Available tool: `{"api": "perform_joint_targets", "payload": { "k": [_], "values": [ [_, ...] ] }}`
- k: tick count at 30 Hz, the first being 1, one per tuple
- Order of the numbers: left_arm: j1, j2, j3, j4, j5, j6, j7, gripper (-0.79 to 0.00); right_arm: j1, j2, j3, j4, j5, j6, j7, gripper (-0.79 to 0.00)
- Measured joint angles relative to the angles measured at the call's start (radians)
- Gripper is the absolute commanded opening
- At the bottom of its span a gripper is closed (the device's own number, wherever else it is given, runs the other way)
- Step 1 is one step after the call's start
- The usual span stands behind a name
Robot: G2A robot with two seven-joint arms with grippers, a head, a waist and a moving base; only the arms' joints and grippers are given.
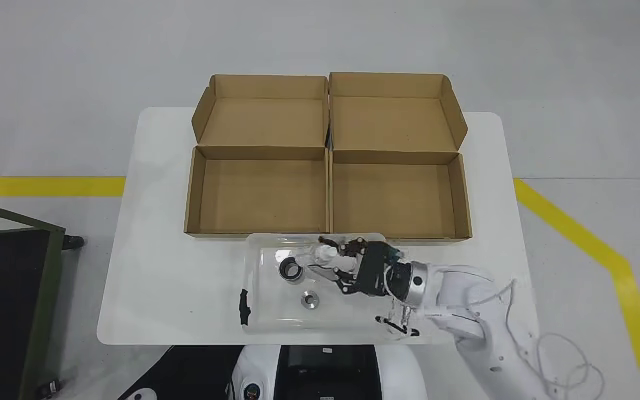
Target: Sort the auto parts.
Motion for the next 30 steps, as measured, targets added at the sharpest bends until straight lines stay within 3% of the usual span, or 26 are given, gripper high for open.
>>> {"api": "perform_joint_targets", "payload": {
  "k": [18, 30],
  "values": [
    [0.0, 0.0, 0.0, 0.0, 0.0, 0.0, 0.0, 0.0, 0.199, -0.034, -0.045, 0.011, 0.273, 0.065, -0.118, -0.785],
    [0.0, 0.0, 0.0, 0.0, 0.0, 0.0, 0.0, 0.0, 0.204, -0.039, 0.02, -0.019, 0.346, 0.053, -0.243, -0.785]
  ]
}}
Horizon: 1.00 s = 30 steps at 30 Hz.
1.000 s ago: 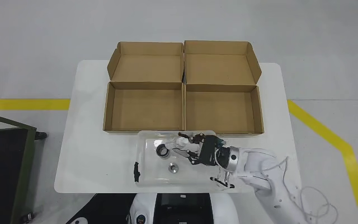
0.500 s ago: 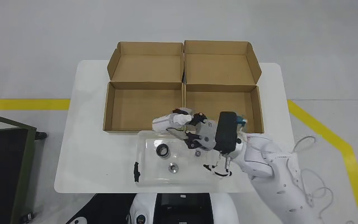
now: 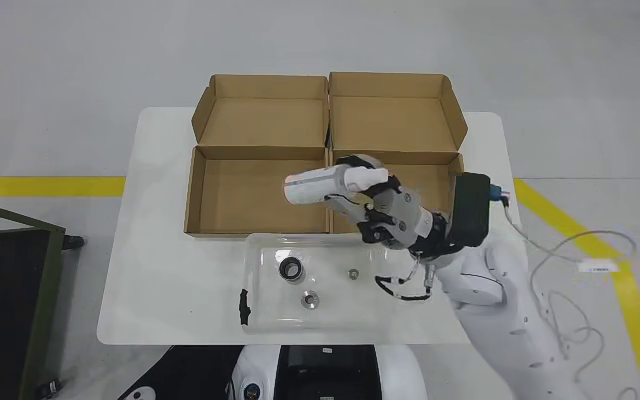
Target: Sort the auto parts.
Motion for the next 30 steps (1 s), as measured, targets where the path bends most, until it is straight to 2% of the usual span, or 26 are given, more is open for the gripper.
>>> {"api": "perform_joint_targets", "payload": {
  "k": [10, 30],
  "values": [
    [0.0, 0.0, 0.0, 0.0, 0.0, 0.0, 0.0, 0.0, -0.033, 0.003, 0.079, -0.042, 0.04, -0.021, -0.053, -0.785],
    [0.0, 0.0, 0.0, 0.0, 0.0, 0.0, 0.0, 0.0, -0.078, 0.003, 0.155, -0.059, 0.096, -0.089, -0.112, -0.785]
  ]
}}
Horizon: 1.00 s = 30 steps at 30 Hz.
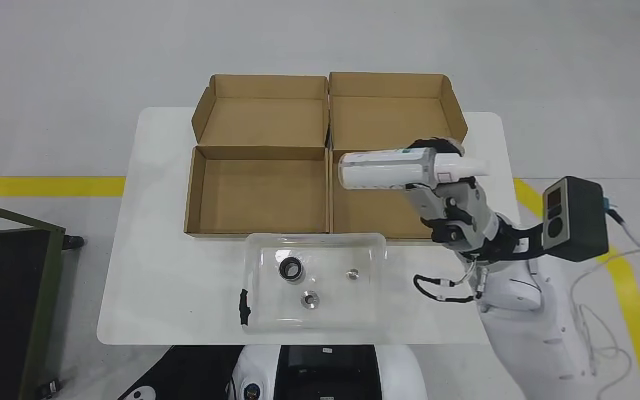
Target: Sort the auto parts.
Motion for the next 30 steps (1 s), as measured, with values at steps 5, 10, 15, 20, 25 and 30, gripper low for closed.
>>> {"api": "perform_joint_targets", "payload": {
  "k": [5, 10, 15, 20, 25, 30],
  "values": [
    [0.0, 0.0, 0.0, 0.0, 0.0, 0.0, 0.0, 0.0, 0.003, -0.002, 0.004, 0.011, 0.002, -0.023, -0.015, -0.785],
    [0.0, 0.0, 0.0, 0.0, 0.0, 0.0, 0.0, 0.0, 0.003, -0.003, 0.001, 0.025, -0.014, -0.039, 0.003, -0.785],
    [0.0, 0.0, 0.0, 0.0, 0.0, 0.0, 0.0, 0.0, 0.007, -0.003, -0.02, 0.043, -0.023, -0.054, 0.043, -0.785],
    [0.0, 0.0, 0.0, 0.0, 0.0, 0.0, 0.0, 0.0, 0.012, -0.003, -0.037, 0.069, -0.064, -0.047, 0.097, -0.785],
    [0.0, 0.0, 0.0, 0.0, 0.0, 0.0, 0.0, 0.0, 0.011, -0.003, -0.044, 0.091, -0.09, -0.037, 0.131, -0.785],
    [0.0, 0.0, 0.0, 0.0, 0.0, 0.0, 0.0, 0.0, -0.007, 0.002, -0.025, 0.127, -0.178, -0.001, 0.172, -0.785]
  ]
}}
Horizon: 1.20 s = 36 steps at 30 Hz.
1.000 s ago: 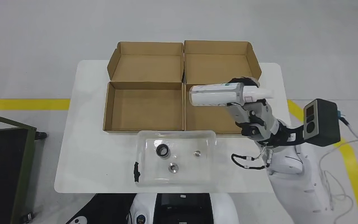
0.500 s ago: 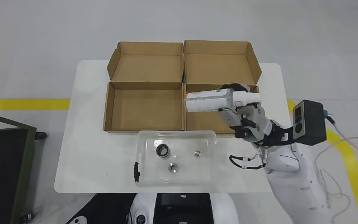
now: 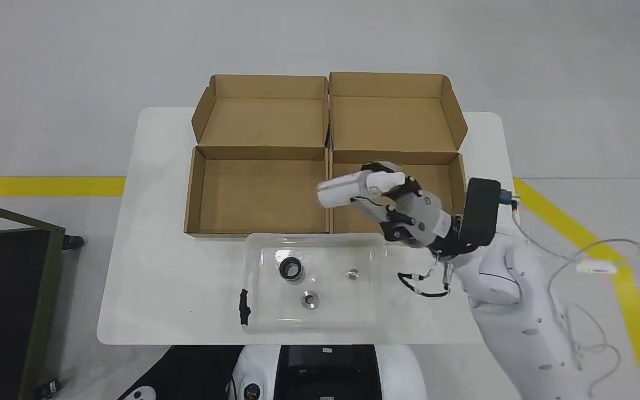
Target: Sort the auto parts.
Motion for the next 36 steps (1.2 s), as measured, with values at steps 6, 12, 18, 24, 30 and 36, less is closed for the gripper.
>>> {"api": "perform_joint_targets", "payload": {
  "k": [6, 12, 18, 24, 30, 36],
  "values": [
    [0.0, 0.0, 0.0, 0.0, 0.0, 0.0, 0.0, 0.0, -0.012, 0.003, 0.003, 0.048, -0.085, 0.051, 0.038, -0.785],
    [0.0, 0.0, 0.0, 0.0, 0.0, 0.0, 0.0, 0.0, -0.003, 0.002, -0.015, 0.1, -0.151, 0.087, 0.061, -0.785],
    [0.0, 0.0, 0.0, 0.0, 0.0, 0.0, 0.0, 0.0, 0.027, 0.002, -0.023, 0.159, -0.189, 0.109, 0.082, -0.785],
    [0.0, 0.0, 0.0, 0.0, 0.0, 0.0, 0.0, 0.0, 0.063, 0.0, -0.044, 0.216, -0.266, 0.159, 0.115, -0.785],
    [0.0, 0.0, 0.0, 0.0, 0.0, 0.0, 0.0, 0.0, 0.096, -0.005, -0.079, 0.27, -0.311, 0.191, 0.124, -0.785],
    [0.0, 0.0, 0.0, 0.0, 0.0, 0.0, 0.0, 0.0, 0.117, -0.01, -0.107, 0.328, -0.346, 0.227, 0.13, -0.785]
  ]
}}
